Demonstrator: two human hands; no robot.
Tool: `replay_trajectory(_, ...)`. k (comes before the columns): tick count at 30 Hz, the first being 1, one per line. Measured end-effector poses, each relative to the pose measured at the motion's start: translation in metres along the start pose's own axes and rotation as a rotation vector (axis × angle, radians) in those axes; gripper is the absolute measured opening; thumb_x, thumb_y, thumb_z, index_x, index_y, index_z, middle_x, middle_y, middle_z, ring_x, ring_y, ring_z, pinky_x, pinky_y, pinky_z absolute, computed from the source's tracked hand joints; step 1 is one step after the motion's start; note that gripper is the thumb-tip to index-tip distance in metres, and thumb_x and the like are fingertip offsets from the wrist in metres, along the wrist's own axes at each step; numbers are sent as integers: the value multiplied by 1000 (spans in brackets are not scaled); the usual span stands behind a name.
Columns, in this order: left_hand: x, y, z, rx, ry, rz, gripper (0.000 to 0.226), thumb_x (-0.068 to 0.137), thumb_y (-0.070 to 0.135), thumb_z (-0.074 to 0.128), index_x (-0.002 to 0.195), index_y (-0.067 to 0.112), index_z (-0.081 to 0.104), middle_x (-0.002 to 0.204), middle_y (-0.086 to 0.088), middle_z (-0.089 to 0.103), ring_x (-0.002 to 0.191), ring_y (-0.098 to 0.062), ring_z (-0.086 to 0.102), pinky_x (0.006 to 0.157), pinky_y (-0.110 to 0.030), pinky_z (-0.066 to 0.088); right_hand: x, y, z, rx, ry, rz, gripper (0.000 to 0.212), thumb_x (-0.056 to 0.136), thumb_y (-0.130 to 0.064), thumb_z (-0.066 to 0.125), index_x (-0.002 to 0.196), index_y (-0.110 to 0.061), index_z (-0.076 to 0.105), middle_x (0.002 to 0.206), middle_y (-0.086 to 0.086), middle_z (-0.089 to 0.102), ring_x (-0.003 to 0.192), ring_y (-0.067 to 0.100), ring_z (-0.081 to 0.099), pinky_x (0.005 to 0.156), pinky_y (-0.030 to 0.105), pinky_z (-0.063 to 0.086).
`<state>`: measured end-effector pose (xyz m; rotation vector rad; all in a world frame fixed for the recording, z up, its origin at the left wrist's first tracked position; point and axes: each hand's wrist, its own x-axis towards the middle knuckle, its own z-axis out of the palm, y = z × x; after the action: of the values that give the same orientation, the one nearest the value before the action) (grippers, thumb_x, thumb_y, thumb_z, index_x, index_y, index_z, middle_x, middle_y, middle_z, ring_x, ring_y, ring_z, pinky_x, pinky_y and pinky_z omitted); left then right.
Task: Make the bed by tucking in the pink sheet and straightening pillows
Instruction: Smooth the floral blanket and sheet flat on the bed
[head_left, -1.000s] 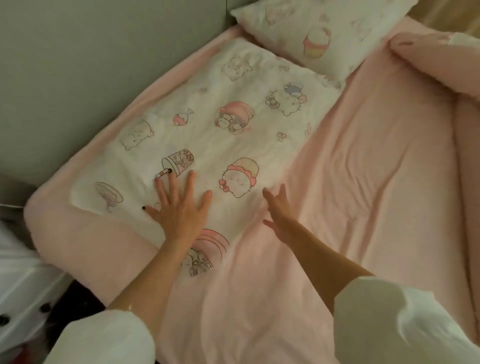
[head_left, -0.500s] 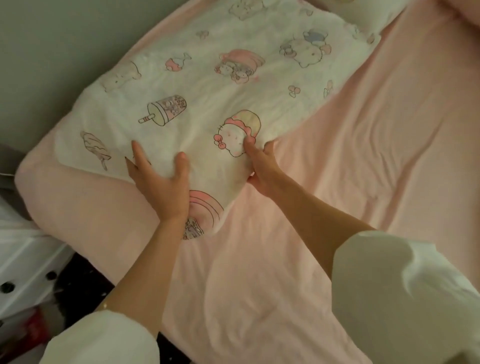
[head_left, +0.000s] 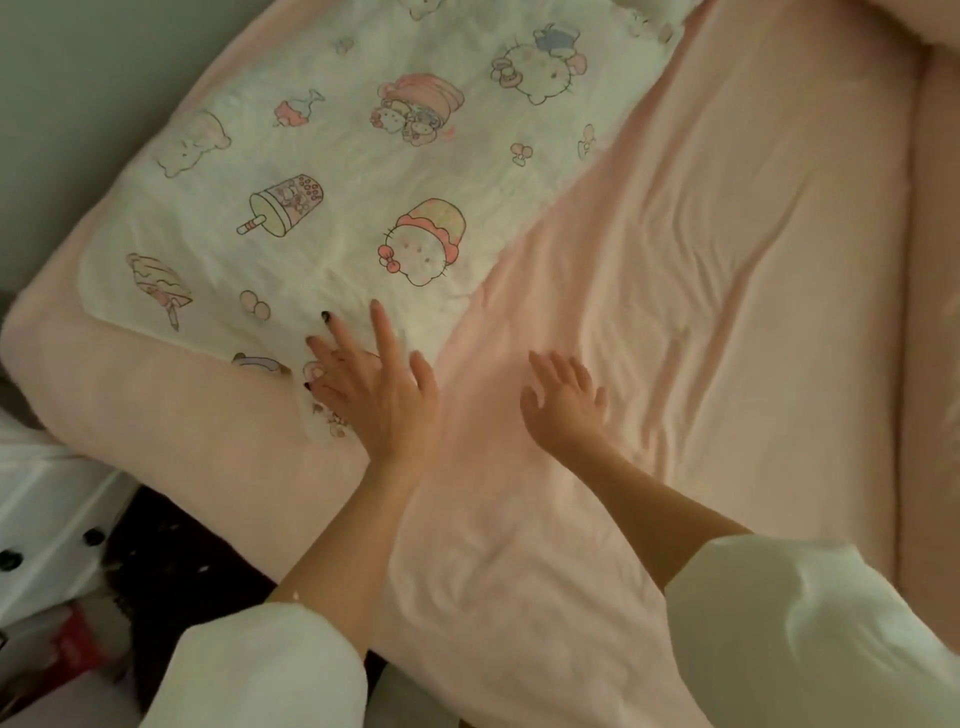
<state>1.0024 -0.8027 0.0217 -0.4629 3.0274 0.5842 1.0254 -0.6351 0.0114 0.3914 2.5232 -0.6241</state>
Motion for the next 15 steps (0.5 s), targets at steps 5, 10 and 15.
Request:
replay_trajectory(5,-101,17,43,205,-379,502,61,89,45,39,146,38,19,159,-5,8,145,-36,-4,104,-72,-1,-86,95,39,-274,-98,58,60,96,-48,24,148,-37,-4,158,-3,-17,145,26,-18,108,70,-2)
replay_trajectory(10,-169,-24,70,367,-603,543,78,81,72,34,146,43,2,159,-2,-9,143,-35,-16,104,-72,-4,-167,142,79,-271,-168,141,69,92,-61,24,144,-42,-18,153,-5,-31,142,24,-28,107,71,-5)
replay_trajectory(15,-216,-51,57,444,-676,521,88,79,74,39,145,43,-11,156,-4,-22,141,-37,-23,103,-73,0,-242,165,115,-213,-245,161,71,92,-59,29,142,-45,-20,146,-4,-41,138,26,-34,106,71,-3)
